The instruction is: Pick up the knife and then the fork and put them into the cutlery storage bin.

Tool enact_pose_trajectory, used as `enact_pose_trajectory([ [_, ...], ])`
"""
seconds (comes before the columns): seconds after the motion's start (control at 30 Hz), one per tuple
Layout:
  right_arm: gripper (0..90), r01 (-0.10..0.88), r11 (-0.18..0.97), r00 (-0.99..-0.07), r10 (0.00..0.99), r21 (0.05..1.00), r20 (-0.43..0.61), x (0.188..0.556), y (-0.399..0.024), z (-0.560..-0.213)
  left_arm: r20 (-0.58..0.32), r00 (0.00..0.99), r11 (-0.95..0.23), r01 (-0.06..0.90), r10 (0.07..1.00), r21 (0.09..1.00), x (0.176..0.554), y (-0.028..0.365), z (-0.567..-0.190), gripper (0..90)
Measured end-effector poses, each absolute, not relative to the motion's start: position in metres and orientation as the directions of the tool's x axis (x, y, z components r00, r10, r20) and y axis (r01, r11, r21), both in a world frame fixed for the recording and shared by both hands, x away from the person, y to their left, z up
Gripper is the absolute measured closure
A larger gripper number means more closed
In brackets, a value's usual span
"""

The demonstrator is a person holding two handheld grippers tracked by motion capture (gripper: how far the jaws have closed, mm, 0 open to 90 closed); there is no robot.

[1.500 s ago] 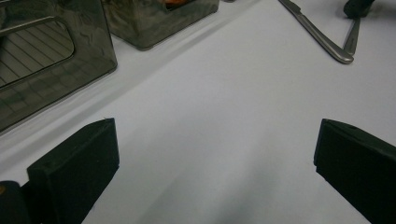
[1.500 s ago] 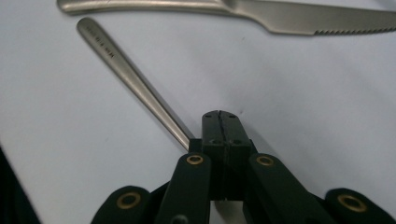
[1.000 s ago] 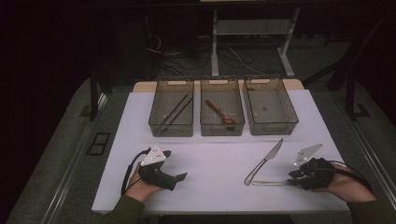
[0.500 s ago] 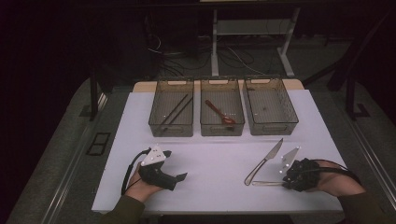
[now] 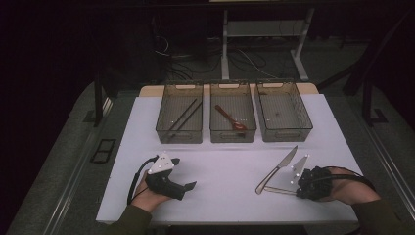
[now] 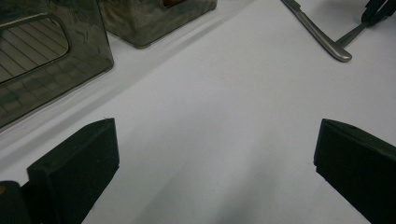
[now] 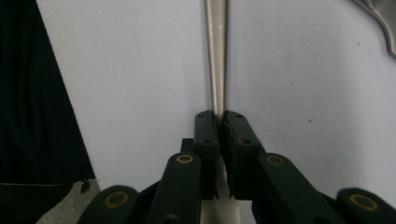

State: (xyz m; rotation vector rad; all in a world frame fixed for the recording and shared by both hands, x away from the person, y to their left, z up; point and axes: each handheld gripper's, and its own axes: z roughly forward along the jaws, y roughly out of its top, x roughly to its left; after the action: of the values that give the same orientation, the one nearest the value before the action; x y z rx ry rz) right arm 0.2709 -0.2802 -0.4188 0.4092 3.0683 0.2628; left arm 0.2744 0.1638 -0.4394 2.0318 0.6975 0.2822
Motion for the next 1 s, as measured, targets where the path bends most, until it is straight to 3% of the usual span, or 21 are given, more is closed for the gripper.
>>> enact_pose_trajectory([
  [0.63,83.1,0.325,0.886,-0.939,0.345,0.332,-0.002,0.271,-0.31,-0.404,-0.074,0.815,-0.404,0.361,0.575,0.841,0.274,0.164,-0.439,0.0],
  [1.0,83.8,0.409,0.787,-0.892,0.451,0.462,0.022,0.272,-0.327,-0.391,-0.075,0.813,-0.4,0.361,0.577,0.843,0.274,0.164,-0.439,0.0],
])
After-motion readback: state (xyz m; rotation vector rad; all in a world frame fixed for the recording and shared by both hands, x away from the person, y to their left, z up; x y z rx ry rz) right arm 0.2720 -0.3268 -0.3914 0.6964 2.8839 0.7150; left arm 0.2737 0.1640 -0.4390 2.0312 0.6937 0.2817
